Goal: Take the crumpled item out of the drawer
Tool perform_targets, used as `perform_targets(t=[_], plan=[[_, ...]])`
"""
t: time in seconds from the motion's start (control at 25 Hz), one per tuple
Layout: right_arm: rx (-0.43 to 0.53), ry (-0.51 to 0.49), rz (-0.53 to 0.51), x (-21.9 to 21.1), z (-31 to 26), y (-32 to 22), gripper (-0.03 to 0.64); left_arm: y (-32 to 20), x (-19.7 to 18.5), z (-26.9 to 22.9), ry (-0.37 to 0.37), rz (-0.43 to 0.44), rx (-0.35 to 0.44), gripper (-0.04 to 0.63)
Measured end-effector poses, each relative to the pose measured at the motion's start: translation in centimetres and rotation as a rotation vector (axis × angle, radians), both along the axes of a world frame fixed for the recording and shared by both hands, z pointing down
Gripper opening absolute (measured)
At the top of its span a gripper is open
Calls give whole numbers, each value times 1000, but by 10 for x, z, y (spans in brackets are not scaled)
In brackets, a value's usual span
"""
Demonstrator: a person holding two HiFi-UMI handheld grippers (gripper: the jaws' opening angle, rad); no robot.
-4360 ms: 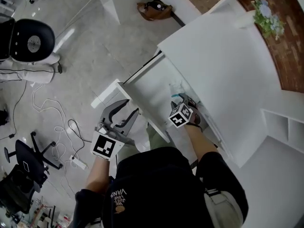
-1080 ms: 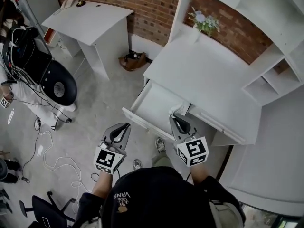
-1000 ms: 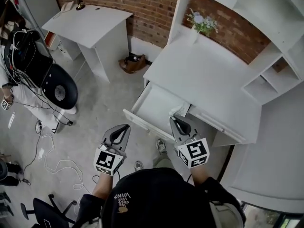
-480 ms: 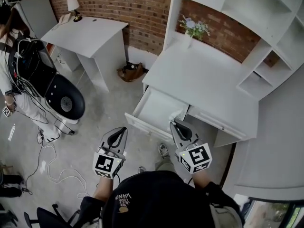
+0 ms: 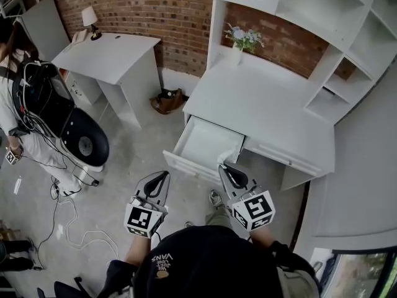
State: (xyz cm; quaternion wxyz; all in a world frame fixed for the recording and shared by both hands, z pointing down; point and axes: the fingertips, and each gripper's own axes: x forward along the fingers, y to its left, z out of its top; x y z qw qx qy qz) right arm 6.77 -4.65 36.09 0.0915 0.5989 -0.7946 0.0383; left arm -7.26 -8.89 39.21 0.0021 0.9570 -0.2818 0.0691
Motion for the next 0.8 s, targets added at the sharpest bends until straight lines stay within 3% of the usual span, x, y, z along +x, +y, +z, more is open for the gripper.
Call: perform_targets(t=[0.8], plan=[[-33, 11, -24, -13, 10, 16, 5, 17, -3, 3, -15, 18, -7, 8]])
